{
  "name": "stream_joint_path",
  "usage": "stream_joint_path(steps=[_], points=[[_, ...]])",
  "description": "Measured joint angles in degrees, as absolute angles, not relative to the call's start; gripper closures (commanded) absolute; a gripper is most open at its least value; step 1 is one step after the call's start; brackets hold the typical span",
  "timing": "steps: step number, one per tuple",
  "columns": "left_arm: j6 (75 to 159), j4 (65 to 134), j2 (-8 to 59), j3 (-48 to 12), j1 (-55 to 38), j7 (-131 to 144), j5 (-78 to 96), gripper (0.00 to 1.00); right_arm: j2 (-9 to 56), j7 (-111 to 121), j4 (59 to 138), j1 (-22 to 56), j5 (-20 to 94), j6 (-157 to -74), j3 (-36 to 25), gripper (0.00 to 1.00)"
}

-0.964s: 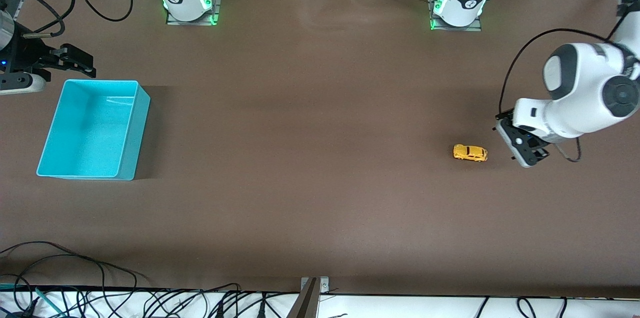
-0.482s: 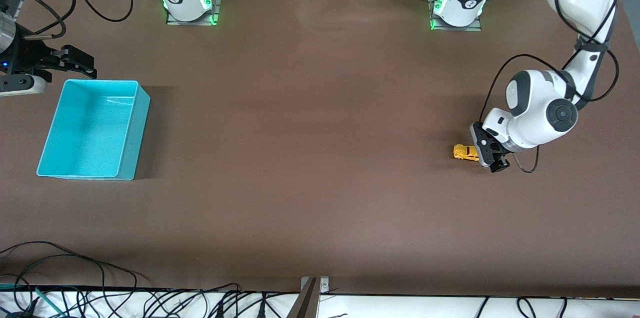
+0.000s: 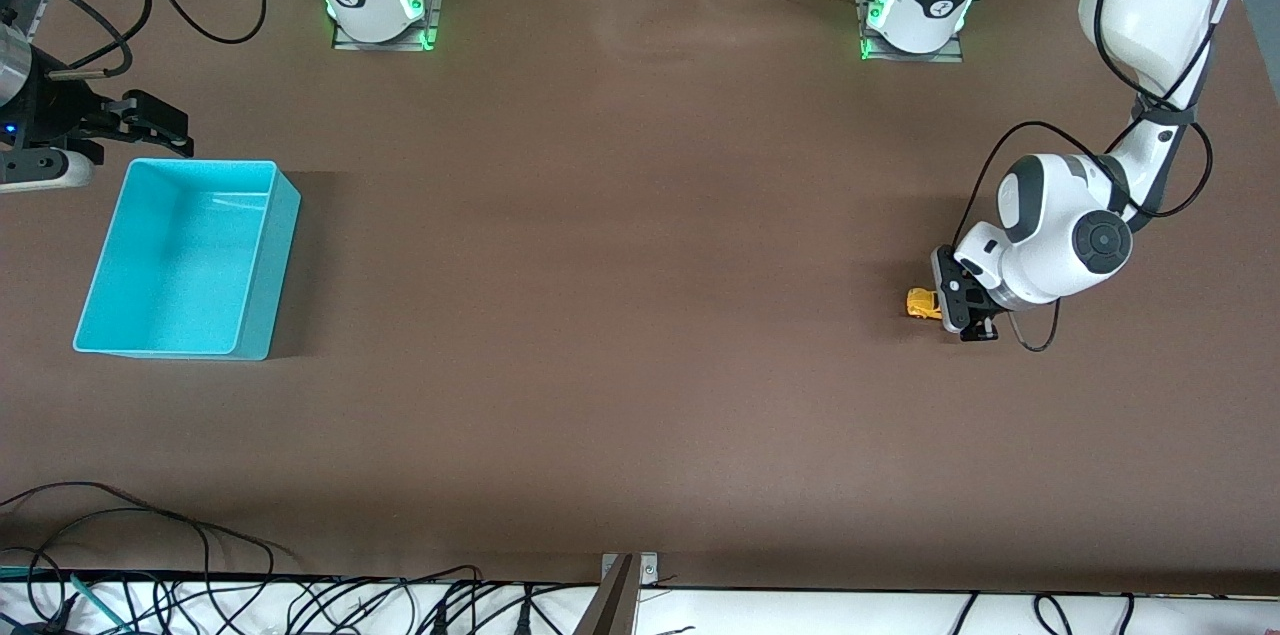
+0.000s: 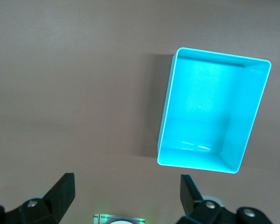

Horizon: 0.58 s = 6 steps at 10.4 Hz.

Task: Wind up and store yellow beetle car
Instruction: 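Lower the left gripper onto the yellow beetle car and grasp it, then drag the car backward along the table with the left gripper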

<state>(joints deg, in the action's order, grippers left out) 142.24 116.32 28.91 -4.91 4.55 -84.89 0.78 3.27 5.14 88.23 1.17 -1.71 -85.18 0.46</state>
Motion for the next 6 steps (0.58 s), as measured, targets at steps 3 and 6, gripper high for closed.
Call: stream_joint_path(steps=[3,6], points=[[142.1,116.1,28.8,-4.9,4.5,-86.2,0.8,1.0,3.3,5.1,88.2,1.2,-1.7,-85.2,0.5,0.0],[141.8,116.1,28.9,-4.9,4.5,-86.5,0.8,1.0,3.3,5.1,88.2,1.2,-1.7,-85.2,0.5,0.0]])
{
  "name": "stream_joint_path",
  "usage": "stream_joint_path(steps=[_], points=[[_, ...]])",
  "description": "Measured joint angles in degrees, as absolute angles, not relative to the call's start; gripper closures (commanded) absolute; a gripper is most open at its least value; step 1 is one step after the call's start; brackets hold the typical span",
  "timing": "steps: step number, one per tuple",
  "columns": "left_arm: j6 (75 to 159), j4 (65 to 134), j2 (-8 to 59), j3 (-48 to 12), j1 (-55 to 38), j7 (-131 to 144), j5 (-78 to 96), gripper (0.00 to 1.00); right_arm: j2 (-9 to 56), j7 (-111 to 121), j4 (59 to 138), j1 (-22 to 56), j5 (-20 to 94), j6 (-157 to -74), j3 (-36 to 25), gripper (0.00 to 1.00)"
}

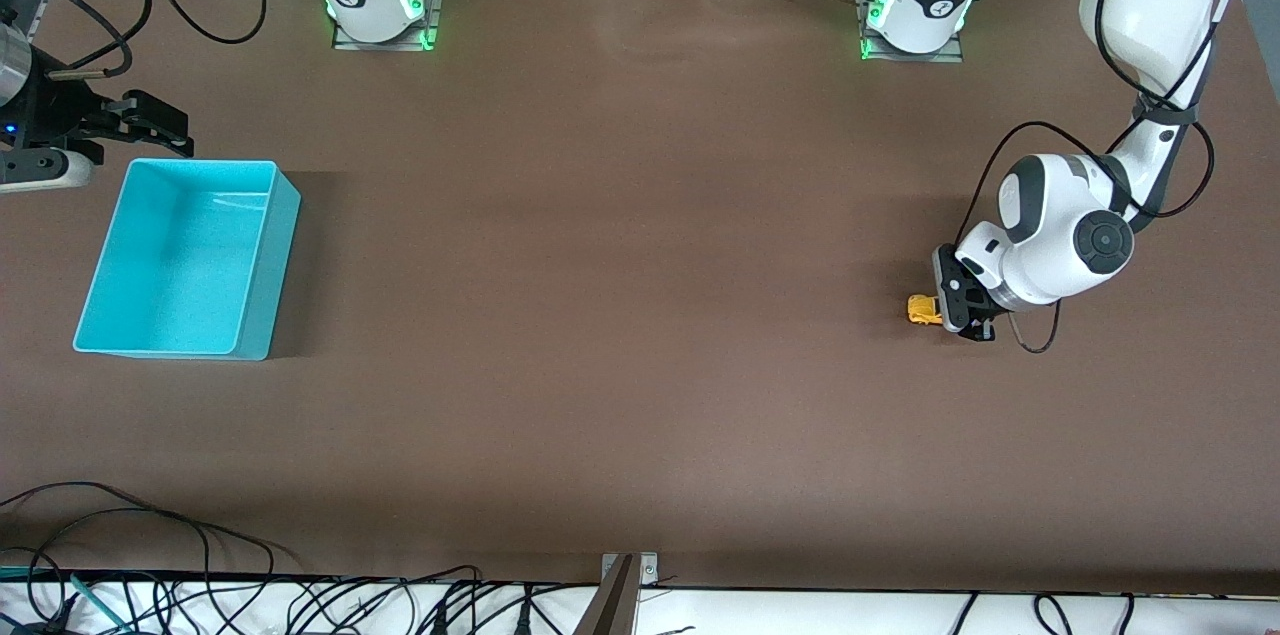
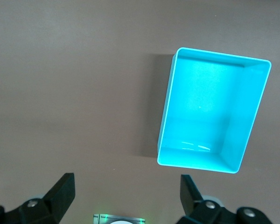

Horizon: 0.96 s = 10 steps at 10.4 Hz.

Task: Wind up and store yellow beetle car
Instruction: 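Drag the car backward along the table with the left gripper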

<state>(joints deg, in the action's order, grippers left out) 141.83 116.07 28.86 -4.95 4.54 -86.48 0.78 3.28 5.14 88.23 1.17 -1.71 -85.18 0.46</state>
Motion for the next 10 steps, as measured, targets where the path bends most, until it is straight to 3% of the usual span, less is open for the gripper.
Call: stream_joint_path(steps=[5,10], points=[[140.0,115.1,29.3,-4.5,5.0,-88.7,0.8,1.0,3.3,5.1,88.2,1.2,-1.7,-85.2,0.5,0.0],[138.5,111.9,31.1,-4.1,12.6,-99.3,0.8,1.0,3.3,5.1,88.2,1.2,-1.7,-85.2,0.5,0.0]])
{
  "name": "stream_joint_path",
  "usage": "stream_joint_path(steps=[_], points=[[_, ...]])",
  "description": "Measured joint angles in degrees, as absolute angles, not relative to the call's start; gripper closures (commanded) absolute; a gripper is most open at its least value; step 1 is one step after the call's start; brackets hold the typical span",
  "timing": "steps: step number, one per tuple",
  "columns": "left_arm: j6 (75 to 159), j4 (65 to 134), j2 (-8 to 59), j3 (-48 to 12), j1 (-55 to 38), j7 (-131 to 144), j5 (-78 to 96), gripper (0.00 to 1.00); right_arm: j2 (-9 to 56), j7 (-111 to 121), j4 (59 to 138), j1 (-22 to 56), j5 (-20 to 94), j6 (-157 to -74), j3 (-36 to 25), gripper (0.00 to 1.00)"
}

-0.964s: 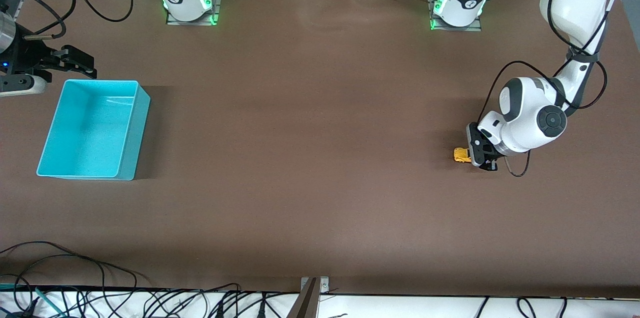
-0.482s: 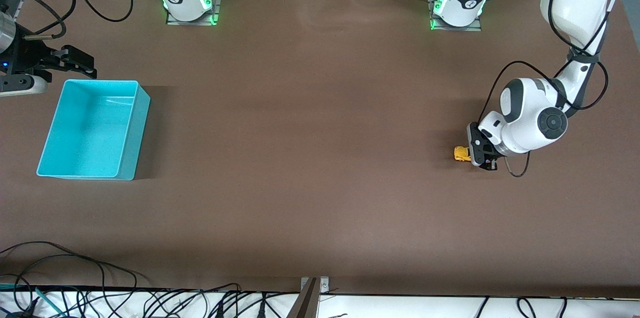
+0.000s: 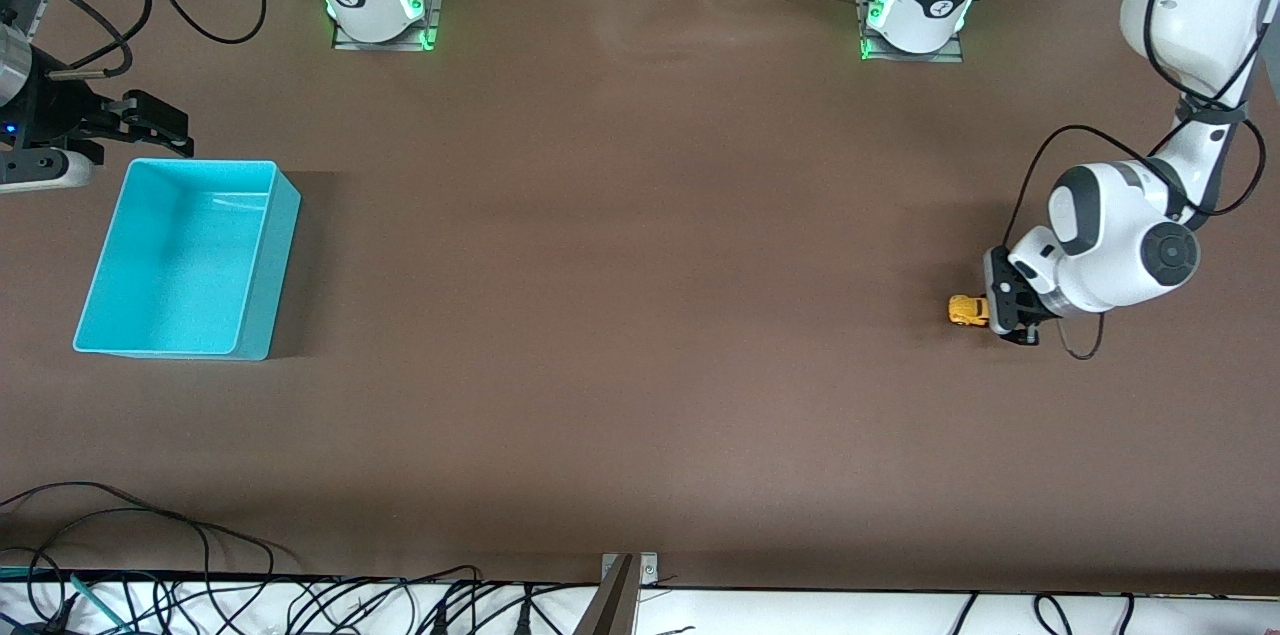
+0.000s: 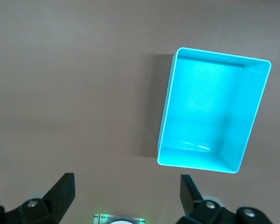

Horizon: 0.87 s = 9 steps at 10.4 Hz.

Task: Wind up and store yellow beetle car
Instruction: 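Drag the car backward along the table with the left gripper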

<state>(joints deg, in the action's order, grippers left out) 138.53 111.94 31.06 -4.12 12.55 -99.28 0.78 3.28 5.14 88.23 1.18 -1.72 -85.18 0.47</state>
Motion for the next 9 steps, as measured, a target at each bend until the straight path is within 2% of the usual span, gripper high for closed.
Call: stream_joint_path(steps=[9], points=[[138.4,107.6,33.6,-4.1,20.8,-105.5,0.8,1.0,3.3,5.1,88.2,1.2,-1.7,-85.2,0.5,0.0]])
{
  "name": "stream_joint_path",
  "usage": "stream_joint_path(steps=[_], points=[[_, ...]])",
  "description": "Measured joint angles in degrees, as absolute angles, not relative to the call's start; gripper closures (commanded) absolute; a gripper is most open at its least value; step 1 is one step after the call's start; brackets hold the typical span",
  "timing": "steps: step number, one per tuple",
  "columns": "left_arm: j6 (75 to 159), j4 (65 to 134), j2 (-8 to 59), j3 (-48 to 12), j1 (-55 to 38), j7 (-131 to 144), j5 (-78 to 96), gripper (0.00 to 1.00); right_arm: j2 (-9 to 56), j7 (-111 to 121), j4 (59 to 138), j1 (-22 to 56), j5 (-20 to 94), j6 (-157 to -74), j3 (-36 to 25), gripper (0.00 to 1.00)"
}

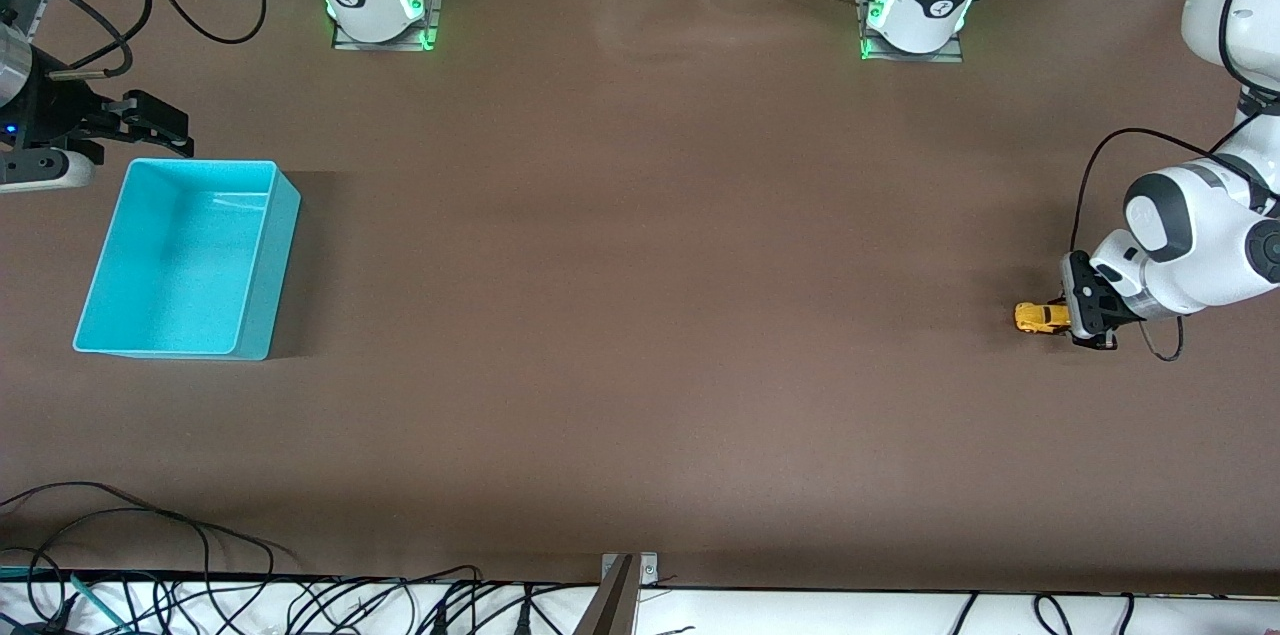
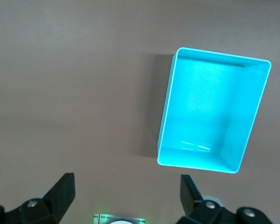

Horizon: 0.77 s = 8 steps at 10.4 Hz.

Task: Wind up and store yellow beetle car
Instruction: 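Drag the car backward along the table with the left gripper, then open the left gripper, releasing the car to roll toward the cyan box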

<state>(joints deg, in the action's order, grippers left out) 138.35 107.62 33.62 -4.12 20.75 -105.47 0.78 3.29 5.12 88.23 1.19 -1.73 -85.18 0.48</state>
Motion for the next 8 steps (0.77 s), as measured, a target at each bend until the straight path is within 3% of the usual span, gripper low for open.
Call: stream_joint_path(steps=[1,2,3,8], points=[[138.3,107.6,33.6,-4.1,20.8,-105.5,0.8,0.84,3.3,5.1,88.2,1.2,-1.7,-85.2,0.5,0.0],[138.3,107.6,33.6,-4.1,20.9,-105.5,0.8,0.36,3.3,5.1,88.2,1.2,-1.7,-85.2,0.5,0.0],[138.3,107.5,33.7,-4.1,21.0,-105.5,0.8,0.0,3.3,5.1,88.2,1.2,-1.7,-85.2,0.5,0.0],[134.7,104.6,33.3,-6.1,21.6,-106.2,0.8,0.0,3.3,5.1,88.2,1.2,-1.7,-85.2,0.5,0.0]])
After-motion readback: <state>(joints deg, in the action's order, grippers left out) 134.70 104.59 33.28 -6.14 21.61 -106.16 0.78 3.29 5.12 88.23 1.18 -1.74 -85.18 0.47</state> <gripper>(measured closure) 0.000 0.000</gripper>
